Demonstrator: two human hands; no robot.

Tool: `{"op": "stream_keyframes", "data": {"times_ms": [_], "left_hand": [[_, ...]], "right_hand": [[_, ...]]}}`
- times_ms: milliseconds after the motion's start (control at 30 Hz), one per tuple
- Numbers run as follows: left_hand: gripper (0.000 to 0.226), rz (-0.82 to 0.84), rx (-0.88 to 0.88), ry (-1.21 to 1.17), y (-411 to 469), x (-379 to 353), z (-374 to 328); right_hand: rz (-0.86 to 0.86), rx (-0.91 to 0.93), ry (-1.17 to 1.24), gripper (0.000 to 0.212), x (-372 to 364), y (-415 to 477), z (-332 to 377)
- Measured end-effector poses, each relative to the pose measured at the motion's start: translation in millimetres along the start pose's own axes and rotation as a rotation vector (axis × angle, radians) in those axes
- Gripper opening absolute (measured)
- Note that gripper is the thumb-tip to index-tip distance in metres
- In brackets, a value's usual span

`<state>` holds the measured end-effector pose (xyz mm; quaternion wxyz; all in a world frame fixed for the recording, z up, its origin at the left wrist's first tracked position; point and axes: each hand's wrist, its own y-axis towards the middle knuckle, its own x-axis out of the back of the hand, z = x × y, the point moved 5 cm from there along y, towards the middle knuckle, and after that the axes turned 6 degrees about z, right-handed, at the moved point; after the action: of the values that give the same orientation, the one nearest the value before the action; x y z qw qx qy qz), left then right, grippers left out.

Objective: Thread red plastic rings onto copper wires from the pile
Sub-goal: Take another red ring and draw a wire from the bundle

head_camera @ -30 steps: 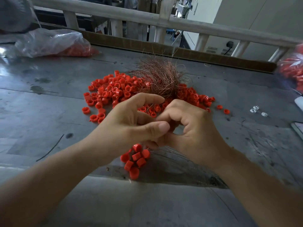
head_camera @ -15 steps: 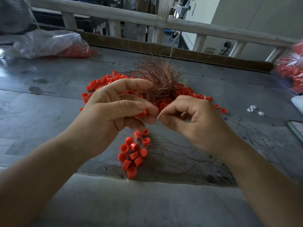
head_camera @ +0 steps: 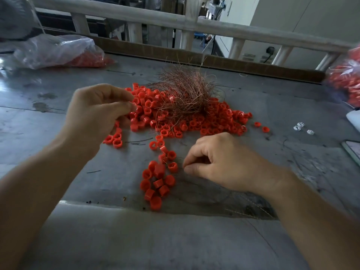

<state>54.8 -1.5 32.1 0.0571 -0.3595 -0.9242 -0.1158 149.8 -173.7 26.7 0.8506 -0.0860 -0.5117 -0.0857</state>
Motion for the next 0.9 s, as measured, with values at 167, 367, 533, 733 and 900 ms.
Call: {"op": "stream_keyframes", "data": {"times_ms": [167,367,533,733,900], "left_hand": [[0.023,0.046,-0.044,0.486,4,1,7],[0.035,0.207,-0.039,0.767,2,1,10],[0.039,0.300,-0.095,0.915,-1,1,6],[0.027,0.343,-0.050,1.010,4,3,18],[0.012,0.310,-0.096,1.036,7,1,20]], "right_hand": [[0.017,-0.034,0.022,0.017,1,-1,-3],[-0.082,-0.052,0.067,0.018,14,-5,-6],[-0.161,-0.064,0.061,0.015,22,-6,-8],[-0.198,-0.063,0.062,0.011,24,-7,-10],[-0.204,-0.070,0.047,0.012,24,-5,-12]]}}
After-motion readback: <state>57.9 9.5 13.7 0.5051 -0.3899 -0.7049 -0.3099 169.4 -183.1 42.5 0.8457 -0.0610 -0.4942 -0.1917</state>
